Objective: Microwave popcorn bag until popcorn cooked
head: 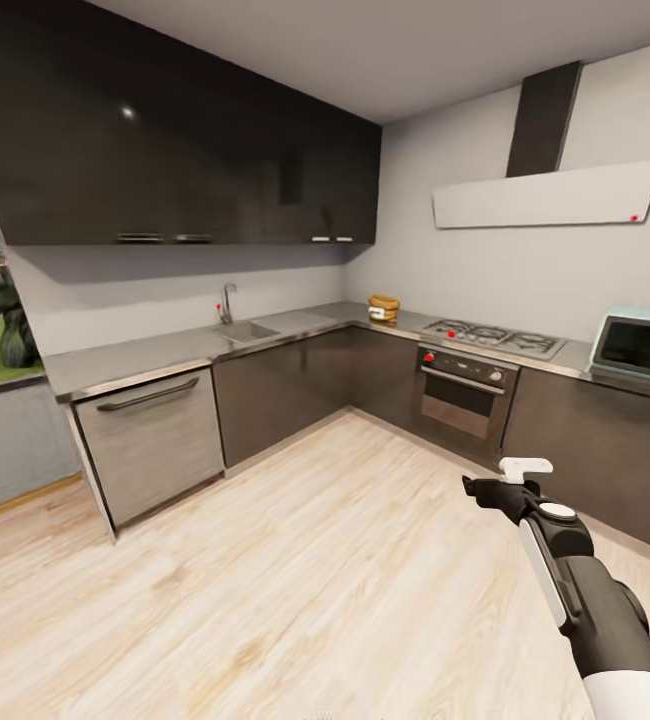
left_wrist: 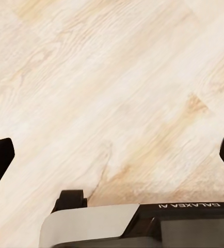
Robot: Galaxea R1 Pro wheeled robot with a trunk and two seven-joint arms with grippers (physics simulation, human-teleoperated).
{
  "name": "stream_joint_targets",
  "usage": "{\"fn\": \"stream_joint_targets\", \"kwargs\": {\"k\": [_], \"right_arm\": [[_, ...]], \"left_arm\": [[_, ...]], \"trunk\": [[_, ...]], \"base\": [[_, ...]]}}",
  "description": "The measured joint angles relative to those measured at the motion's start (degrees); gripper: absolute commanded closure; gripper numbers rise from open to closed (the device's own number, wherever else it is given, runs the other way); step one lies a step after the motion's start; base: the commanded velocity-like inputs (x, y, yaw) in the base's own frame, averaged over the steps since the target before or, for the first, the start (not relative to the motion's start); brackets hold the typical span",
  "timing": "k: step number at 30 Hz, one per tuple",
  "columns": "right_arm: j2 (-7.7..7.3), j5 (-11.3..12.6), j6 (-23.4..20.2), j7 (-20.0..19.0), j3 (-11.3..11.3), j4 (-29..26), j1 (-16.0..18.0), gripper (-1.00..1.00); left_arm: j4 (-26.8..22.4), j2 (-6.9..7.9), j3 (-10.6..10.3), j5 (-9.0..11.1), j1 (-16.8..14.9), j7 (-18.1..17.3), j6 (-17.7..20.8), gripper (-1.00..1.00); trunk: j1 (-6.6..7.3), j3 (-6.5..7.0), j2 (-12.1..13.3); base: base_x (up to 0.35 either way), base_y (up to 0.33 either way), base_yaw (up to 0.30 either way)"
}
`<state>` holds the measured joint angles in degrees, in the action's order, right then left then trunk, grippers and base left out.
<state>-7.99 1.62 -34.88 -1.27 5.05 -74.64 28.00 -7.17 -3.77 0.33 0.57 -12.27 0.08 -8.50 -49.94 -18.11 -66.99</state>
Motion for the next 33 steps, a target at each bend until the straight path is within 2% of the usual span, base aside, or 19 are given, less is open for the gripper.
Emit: {"fn": "stream_joint_targets", "kwargs": {"k": [17, 33], "right_arm": [[0.17, -0.2, 0.4, 0.1, -0.7, -0.5, -0.6, -1.0], [-0.08, 0.0, 0.1, 0.1, 0.0, -0.2, 0.0, -1.0]], "left_arm": [[0.0, 0.0, 0.0, 0.0, 0.0, 0.0, 0.0, -1.0], [0.0, 0.0, 0.0, 0.0, 0.0, 0.0, 0.0, -1.0]], "trunk": [[0.0, -0.89, 0.0], [0.0, -0.95, 0.0]], "base": [[0.0, 0.0, -0.184], [0.0, 0.0, -0.289]]}}
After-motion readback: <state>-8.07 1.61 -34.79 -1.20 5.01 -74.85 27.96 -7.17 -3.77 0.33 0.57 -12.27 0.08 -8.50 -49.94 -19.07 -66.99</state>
